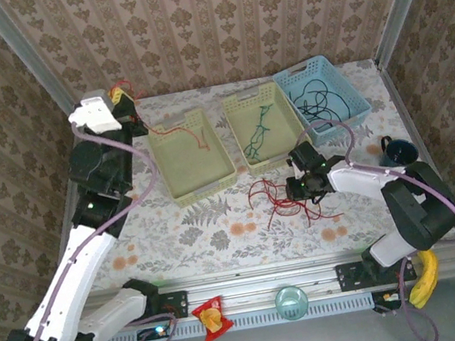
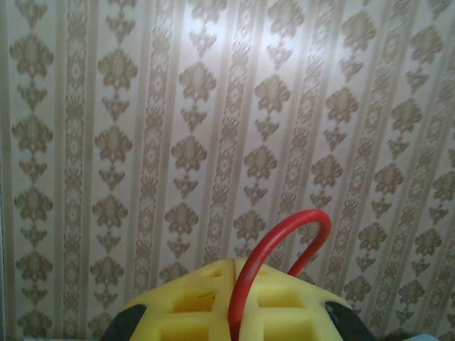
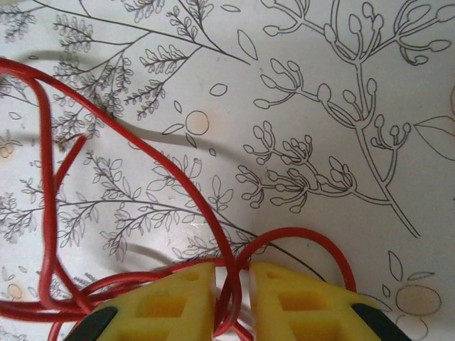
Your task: Untangle the cables
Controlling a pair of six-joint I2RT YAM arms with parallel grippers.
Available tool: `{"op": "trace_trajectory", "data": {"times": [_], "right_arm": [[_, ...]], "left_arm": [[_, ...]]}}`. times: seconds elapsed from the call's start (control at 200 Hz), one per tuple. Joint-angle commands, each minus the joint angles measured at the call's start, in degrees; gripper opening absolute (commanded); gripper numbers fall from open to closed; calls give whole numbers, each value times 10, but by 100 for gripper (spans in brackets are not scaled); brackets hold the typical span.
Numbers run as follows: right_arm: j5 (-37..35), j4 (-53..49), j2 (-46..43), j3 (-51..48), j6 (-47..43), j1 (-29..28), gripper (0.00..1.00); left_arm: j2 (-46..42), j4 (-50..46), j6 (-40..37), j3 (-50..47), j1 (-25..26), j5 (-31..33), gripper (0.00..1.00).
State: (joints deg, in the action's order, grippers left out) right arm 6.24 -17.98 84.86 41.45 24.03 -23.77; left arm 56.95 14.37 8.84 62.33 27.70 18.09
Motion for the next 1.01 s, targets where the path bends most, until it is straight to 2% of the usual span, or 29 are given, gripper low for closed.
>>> {"op": "trace_trajectory", "data": {"times": [0.0,0.08,0.235,0.285,0.39,0.47,0.5,0.52,0.575,0.665,0.74,0.835,1.0], "right_arm": [[-4,-5,-23,-11,3,2,20],[-7,-4,-28,-12,7,3,20],[-4,-6,-32,-4,7,3,20],[-1,-8,-33,1,5,2,21],[3,-9,-39,6,5,2,24],[5,-2,-47,3,6,1,35],[5,0,-48,1,6,1,38],[3,0,-48,0,7,1,40],[-5,2,-69,-4,10,2,43],[-14,11,-80,-11,16,2,45],[-16,20,-90,-16,21,2,45],[-18,21,-99,-19,23,2,46],[15,10,-94,-17,4,0,44]], "left_arm": [[26,-16,73,-20,-12,-39,0],[57,-19,95,-53,-12,-51,0],[144,-14,157,-113,-12,-120,0],[167,-2,180,-134,-12,-133,5],[185,-4,190,-150,0,-113,33],[178,-13,168,-147,15,-91,59],[173,-23,160,-142,20,-80,66],[170,-32,154,-137,24,-74,80],[160,-60,142,-123,31,-54,99],[145,-101,123,-108,41,-46,100],[134,-123,111,-105,55,-64,100],[135,-135,100,-111,89,-117,100],[179,-147,56,-119,182,-228,96]]}}
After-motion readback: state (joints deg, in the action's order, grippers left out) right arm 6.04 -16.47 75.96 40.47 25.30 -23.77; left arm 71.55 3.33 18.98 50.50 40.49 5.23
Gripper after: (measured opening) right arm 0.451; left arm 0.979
